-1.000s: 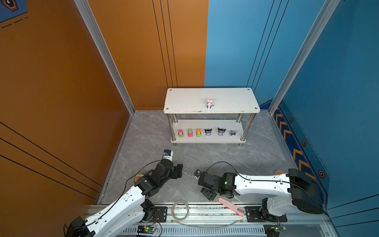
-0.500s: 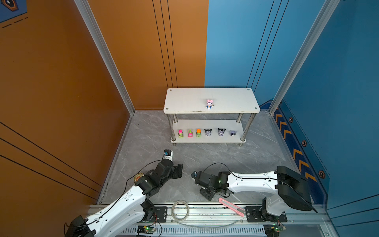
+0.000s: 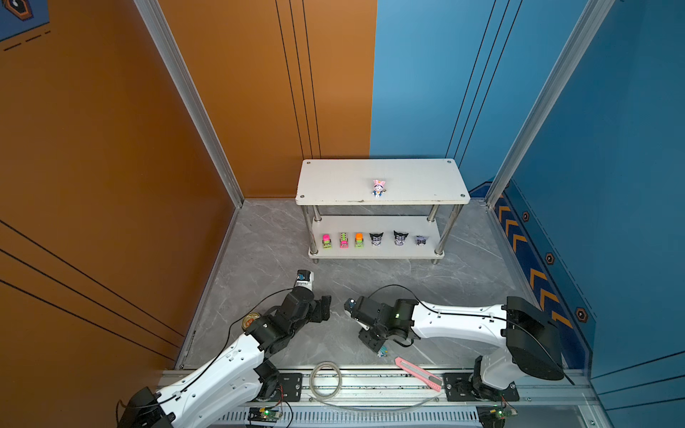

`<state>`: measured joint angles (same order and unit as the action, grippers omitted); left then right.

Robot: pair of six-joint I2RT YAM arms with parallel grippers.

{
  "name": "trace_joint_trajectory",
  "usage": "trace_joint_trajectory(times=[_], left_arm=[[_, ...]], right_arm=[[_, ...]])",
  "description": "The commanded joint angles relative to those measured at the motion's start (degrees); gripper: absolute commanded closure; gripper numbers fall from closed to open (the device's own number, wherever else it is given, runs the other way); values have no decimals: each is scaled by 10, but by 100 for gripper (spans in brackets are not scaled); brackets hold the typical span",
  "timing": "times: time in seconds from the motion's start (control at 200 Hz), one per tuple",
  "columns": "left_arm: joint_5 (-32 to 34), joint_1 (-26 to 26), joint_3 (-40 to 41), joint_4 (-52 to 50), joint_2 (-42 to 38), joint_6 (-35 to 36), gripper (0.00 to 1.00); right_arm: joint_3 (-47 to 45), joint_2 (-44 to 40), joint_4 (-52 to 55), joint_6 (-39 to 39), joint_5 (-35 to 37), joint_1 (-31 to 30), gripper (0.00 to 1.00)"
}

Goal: Organize plastic toys on shelves
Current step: Pick up the plastic toy from the bottom-center of the table, then place the plastic toy on the shelf.

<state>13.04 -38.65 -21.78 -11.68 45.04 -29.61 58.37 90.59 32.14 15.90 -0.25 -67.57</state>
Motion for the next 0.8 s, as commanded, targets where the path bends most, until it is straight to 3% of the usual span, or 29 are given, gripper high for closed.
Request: trace_joint_trajectory(times=[0.0,0.295,0.496,0.796], left_arm=[[-4,4,-12,20,5,14,15],[-12,6,-21,37,29,21,15],[-21,8,-34,63,70,22,15],[-25,9,-58,82,124,28,15]], right_arm=[[64,-55,102,-29,1,29,80],[319,-143,297,-123,87,130,74],[547,-91,372,-176,115,174,74],[763,17,414,-205,78,263,72]])
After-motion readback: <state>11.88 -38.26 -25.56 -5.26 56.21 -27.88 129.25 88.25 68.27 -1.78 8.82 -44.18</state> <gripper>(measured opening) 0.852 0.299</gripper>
